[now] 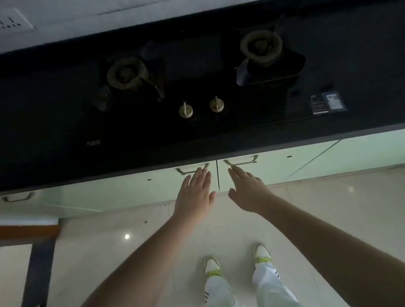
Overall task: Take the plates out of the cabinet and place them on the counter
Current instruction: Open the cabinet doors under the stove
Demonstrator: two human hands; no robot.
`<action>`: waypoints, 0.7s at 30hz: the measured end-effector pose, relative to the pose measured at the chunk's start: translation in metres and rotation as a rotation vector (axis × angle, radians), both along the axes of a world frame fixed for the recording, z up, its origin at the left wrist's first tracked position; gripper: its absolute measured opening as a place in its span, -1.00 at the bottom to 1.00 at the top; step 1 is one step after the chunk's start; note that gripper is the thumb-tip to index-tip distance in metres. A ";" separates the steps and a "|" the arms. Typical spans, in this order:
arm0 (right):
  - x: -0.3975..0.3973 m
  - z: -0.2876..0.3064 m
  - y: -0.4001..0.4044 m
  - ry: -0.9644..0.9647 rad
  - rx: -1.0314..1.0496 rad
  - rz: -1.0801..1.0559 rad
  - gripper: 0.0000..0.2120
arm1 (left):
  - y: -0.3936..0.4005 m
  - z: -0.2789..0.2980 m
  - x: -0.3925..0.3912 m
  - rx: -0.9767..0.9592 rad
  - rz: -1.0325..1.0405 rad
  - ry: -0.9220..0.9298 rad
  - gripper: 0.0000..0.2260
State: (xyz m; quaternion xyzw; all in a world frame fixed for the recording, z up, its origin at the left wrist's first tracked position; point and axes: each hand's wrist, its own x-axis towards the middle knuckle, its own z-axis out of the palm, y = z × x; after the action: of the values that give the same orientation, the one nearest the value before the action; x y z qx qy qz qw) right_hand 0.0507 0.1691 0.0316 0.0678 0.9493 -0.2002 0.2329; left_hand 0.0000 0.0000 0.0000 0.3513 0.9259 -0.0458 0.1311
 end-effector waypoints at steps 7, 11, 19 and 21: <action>-0.033 -0.039 -0.001 -0.162 -0.020 -0.159 -0.34 | 0.011 -0.032 -0.028 -0.028 0.120 -0.128 -0.41; -0.043 -0.055 -0.001 -0.172 -0.075 -0.239 -0.32 | 0.012 -0.038 -0.036 0.027 0.196 -0.154 -0.40; -0.032 -0.059 0.001 -0.084 -0.082 -0.314 -0.44 | 0.017 -0.023 -0.016 0.192 0.494 -0.355 -0.51; -0.017 -0.059 -0.003 -0.104 -0.036 -0.268 -0.42 | 0.012 -0.023 -0.003 0.222 0.534 -0.388 -0.51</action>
State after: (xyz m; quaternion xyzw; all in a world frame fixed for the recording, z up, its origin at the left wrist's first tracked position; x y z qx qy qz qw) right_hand 0.0332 0.1665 -0.0271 0.1998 0.9147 -0.2426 0.2541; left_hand -0.0034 0.0123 -0.0229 0.1111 0.9424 0.1585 0.2730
